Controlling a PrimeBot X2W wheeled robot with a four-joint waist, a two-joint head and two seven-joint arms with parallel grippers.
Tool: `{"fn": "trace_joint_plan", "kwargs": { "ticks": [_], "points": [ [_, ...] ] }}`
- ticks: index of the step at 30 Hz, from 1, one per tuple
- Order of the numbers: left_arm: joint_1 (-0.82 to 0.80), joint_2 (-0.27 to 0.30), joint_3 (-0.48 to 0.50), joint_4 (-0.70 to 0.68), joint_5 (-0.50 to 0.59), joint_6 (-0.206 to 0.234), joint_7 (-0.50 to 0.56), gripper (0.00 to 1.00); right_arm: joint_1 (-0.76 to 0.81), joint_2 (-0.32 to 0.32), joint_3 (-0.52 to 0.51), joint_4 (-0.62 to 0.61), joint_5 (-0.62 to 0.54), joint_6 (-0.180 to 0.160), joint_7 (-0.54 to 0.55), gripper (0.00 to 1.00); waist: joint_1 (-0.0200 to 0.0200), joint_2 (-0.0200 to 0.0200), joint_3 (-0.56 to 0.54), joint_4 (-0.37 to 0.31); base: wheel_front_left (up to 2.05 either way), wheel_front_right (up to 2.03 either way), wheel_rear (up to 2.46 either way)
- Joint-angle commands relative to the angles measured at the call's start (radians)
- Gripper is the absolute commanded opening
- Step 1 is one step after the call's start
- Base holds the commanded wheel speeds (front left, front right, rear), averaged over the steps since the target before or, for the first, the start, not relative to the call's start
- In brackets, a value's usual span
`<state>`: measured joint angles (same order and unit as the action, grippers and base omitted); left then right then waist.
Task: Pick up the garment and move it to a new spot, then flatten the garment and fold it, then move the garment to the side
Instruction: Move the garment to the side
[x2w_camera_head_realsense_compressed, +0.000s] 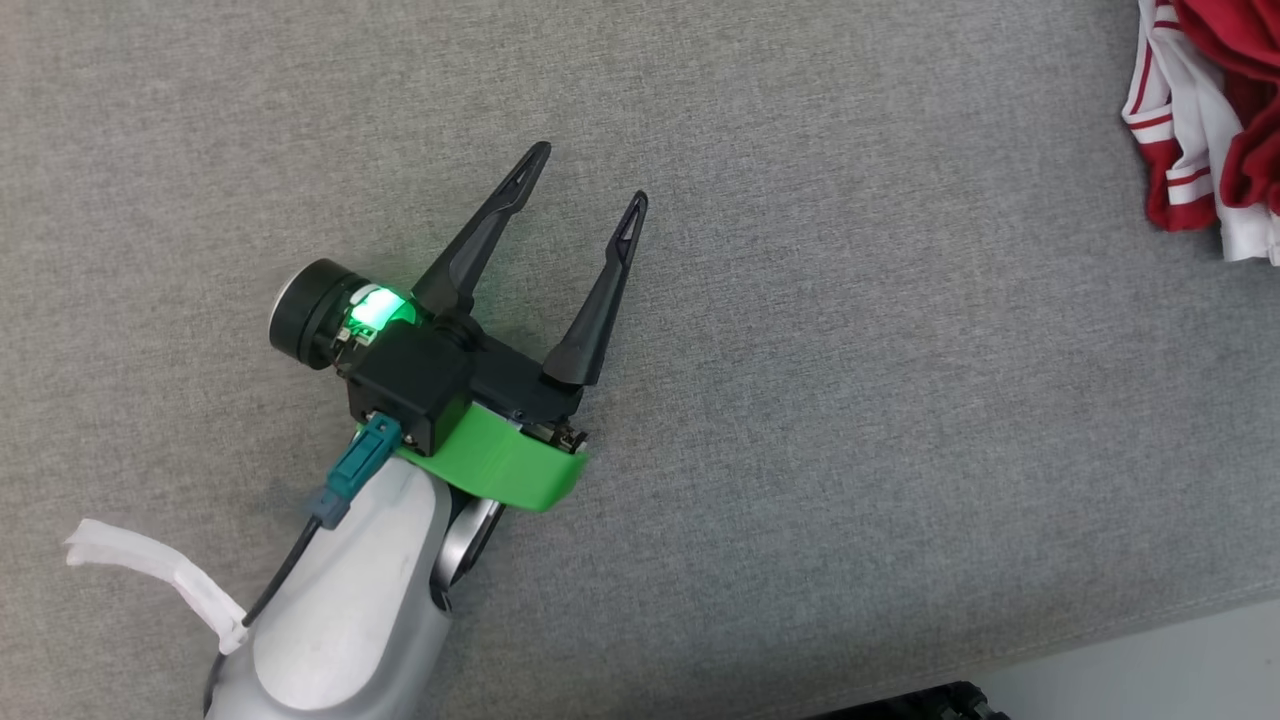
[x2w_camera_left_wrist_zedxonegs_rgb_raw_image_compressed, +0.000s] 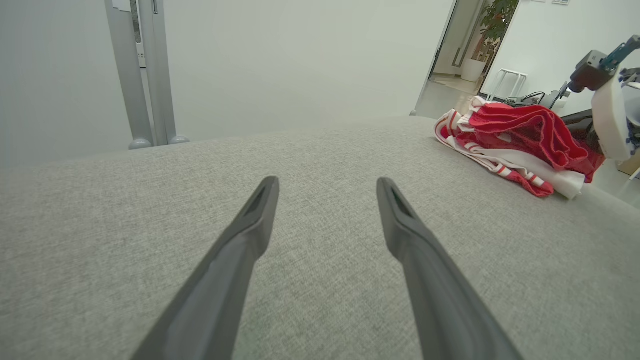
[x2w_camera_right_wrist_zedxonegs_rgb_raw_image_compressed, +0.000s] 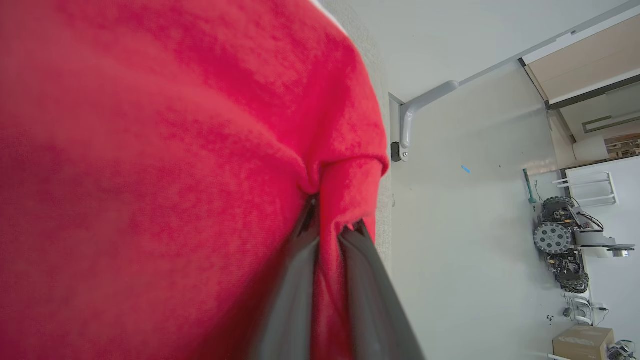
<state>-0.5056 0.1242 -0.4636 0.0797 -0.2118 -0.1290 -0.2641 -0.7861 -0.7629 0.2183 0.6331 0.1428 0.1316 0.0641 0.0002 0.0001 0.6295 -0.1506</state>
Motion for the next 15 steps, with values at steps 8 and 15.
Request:
{"fn": "trace_joint_plan", "kwargs": {
  "ticks": [8, 15],
  "points": [
    [0.006, -0.002, 0.016, 0.009, -0.005, -0.003, 0.0, 1.0, -0.032, 0.038, -0.024, 0.064, -0.028, -0.002, -0.037, 1.0, -0.0002, -0.0001, -0.038, 0.012, 0.0, 0.0, 0.0],
    [0.05, -0.026, 0.033, 0.024, -0.018, -0.003, 0.0, 1.0, -0.04, 0.052, -0.029, 0.067, -0.102, -0.002, -0.078, 1.0, -0.0002, -0.0001, -0.144, 0.02, 0.0, 0.0, 0.0]
  ]
}}
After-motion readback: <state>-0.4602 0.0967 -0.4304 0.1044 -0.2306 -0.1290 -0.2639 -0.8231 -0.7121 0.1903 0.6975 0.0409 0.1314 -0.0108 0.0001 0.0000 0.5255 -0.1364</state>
